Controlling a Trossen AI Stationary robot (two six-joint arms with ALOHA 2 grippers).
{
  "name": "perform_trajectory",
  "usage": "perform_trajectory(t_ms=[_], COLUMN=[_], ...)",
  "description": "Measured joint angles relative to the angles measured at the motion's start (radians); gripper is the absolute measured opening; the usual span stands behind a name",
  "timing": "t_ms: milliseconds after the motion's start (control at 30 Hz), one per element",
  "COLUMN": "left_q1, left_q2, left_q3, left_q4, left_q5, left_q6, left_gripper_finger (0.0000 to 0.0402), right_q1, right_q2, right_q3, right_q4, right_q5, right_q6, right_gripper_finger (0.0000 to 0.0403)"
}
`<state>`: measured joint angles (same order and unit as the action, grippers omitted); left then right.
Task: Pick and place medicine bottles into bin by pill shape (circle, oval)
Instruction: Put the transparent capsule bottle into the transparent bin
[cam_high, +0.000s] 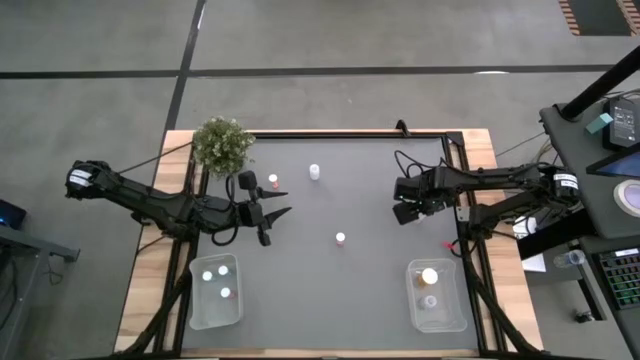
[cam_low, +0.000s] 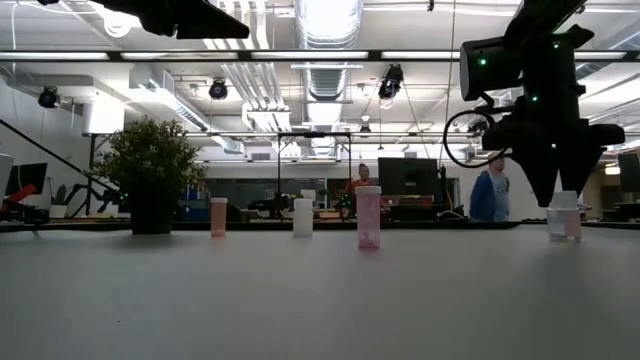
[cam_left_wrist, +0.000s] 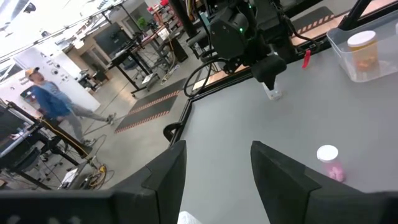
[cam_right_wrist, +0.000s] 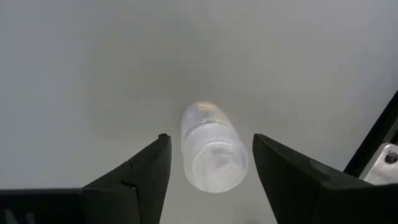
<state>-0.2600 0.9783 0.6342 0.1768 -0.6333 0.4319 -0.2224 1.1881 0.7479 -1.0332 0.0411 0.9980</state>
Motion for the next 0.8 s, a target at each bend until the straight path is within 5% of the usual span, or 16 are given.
perform_trajectory(t_ms=[467,800], left_q1=[0.0,0.0], left_q2=[0.0,0.0], left_q3=[0.0,0.0], left_q4=[0.0,0.0], left_q5=[0.0,0.0], left_q6=[0.0,0.0], left_gripper_finger=[0.0162,0.0162], right_q1=[0.002,0.002], right_q2=[0.002,0.002], right_q3=[0.0,0.0], right_q4=[0.0,0.002], right_q5=[-0.016,-0.016], right_q6=[0.015,0.015], right_gripper_finger=[0.021,0.0125])
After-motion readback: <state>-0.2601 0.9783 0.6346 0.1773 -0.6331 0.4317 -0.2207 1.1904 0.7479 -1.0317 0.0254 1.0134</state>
